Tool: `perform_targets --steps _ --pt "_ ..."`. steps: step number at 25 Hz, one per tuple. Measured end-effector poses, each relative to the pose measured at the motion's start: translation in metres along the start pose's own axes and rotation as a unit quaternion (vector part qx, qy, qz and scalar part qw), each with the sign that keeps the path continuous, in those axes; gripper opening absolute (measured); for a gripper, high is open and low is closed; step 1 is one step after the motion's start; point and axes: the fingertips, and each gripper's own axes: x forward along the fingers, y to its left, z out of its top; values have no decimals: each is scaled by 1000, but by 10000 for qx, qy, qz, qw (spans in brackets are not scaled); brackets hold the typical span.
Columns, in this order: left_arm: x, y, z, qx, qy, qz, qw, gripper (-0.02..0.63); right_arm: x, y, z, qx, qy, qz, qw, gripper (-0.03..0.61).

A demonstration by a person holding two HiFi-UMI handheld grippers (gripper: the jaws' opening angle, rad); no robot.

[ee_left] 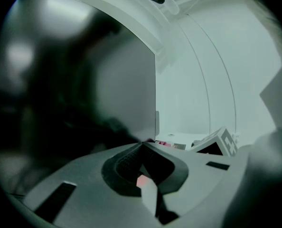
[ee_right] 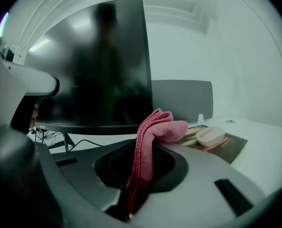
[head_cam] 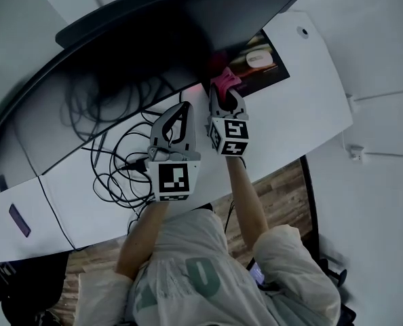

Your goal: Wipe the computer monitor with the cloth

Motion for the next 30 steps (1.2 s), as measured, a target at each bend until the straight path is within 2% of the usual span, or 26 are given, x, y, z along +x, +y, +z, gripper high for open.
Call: perform_targets --steps 6,9,13,17,19,25,30 --pt "-9 12 -6 5 76 130 9999 5 7 17 1 677 -123 303 9972 57" --pt "-15 23 -9 -59 101 264 9996 5 7 29 0 813 -101 391 9959 57" --pt "-26 36 -12 -95 113 436 9989 5 4 57 -3 650 17 644 9958 57" --pt "-40 46 -16 -68 143 564 9983 5 -1 94 -5 205 153 907 9956 57" --pt "-51 55 -15 -88 116 680 9976 5 -4 115 -7 145 218 1058 9940 57" --pt "-99 102 -19 -213 96 1315 9910 5 -13 177 -15 -28 415 1576 9866 57" --pt "-152 144 -39 -411 205 1926 9802 5 -20 230 -22 154 568 1922 9796 57"
